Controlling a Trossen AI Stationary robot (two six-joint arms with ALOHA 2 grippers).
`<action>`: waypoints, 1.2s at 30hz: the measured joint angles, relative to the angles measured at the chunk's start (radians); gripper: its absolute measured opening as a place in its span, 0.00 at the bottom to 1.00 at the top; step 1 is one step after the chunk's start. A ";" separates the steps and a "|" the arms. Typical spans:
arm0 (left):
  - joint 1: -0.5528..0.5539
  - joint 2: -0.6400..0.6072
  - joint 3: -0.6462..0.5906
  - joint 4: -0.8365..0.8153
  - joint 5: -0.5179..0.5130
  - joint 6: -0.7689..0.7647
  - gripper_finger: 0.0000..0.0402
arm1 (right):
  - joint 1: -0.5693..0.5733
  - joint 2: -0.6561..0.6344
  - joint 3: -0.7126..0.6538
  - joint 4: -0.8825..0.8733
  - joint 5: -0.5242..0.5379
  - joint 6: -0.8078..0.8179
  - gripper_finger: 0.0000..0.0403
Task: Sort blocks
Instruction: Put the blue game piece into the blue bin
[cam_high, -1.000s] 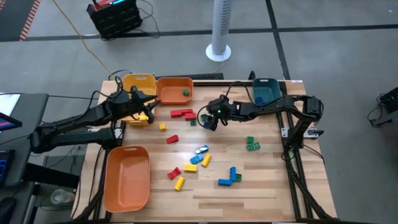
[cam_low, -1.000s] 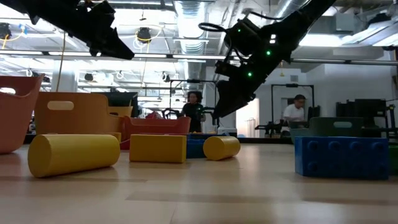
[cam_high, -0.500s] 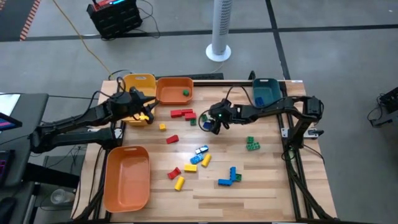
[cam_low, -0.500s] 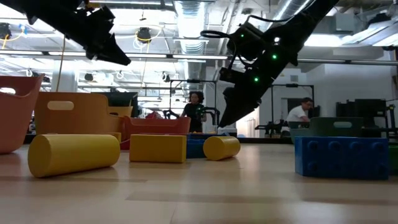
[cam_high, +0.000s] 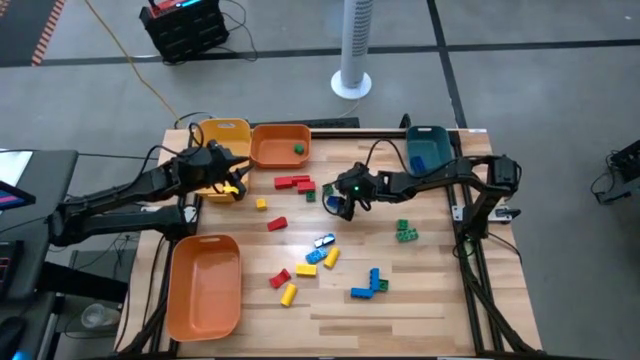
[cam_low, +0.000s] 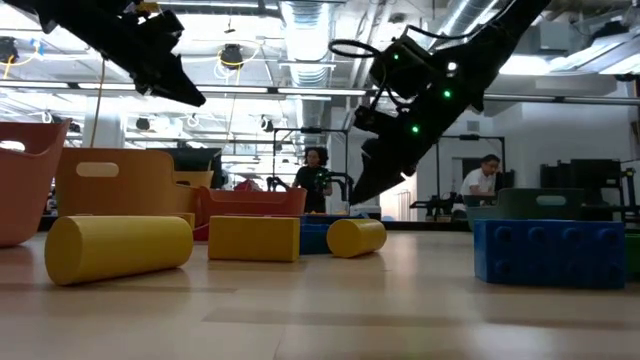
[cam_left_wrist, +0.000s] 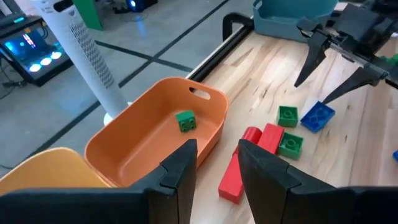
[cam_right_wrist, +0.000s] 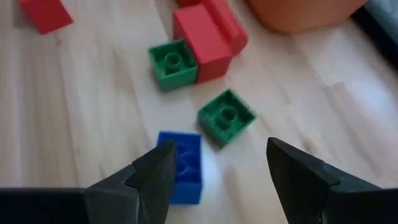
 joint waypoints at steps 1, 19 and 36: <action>0.000 0.000 0.001 -0.010 0.000 -0.001 0.28 | 0.004 0.000 -0.008 0.023 -0.014 0.015 0.65; -0.001 0.000 0.002 -0.016 0.001 0.006 0.28 | 0.066 0.047 -0.117 0.267 0.015 0.059 0.65; -0.001 -0.014 0.002 -0.014 0.001 0.020 0.28 | 0.065 0.143 -0.112 0.328 0.012 0.084 0.60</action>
